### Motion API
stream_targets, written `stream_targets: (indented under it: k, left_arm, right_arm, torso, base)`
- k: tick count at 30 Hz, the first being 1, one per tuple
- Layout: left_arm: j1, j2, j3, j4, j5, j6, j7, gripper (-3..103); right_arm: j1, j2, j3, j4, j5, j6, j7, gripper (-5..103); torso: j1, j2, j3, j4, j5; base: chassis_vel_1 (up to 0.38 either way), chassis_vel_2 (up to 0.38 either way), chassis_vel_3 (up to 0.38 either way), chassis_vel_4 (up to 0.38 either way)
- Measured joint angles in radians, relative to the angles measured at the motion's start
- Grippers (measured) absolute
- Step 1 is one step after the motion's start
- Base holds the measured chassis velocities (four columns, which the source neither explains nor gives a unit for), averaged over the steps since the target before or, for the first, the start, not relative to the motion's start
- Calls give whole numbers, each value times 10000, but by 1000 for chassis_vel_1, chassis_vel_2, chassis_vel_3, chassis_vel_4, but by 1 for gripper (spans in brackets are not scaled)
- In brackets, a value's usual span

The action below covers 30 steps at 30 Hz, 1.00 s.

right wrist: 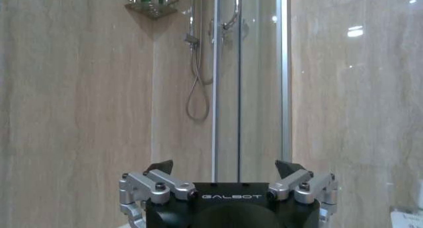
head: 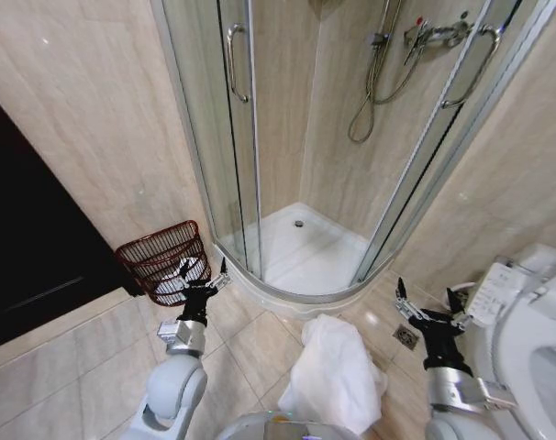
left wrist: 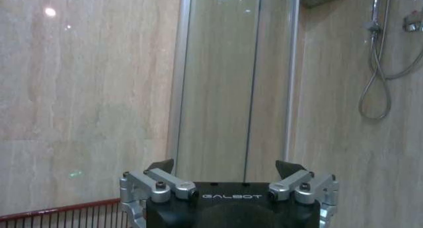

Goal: Discard the used towel into the hamper.

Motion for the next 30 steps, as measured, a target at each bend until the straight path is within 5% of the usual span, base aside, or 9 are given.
stream_targets:
  k: [13, 30]
  left_arm:
    - [-437, 25, 254, 280, 33, 161, -206, 100]
    - [-1210, 393, -1248, 1203, 213, 676, 10, 100]
  right_arm:
    - [113, 0, -182, 63, -358, -306, 1, 100]
    - [472, -1, -521, 551, -848, -1083, -534, 100]
  torso:
    - [155, 378, 225, 0, -1]
    - [494, 1227, 730, 1, -3]
  base:
    - [0, 0, 0, 0]
    - [0, 0, 0, 0]
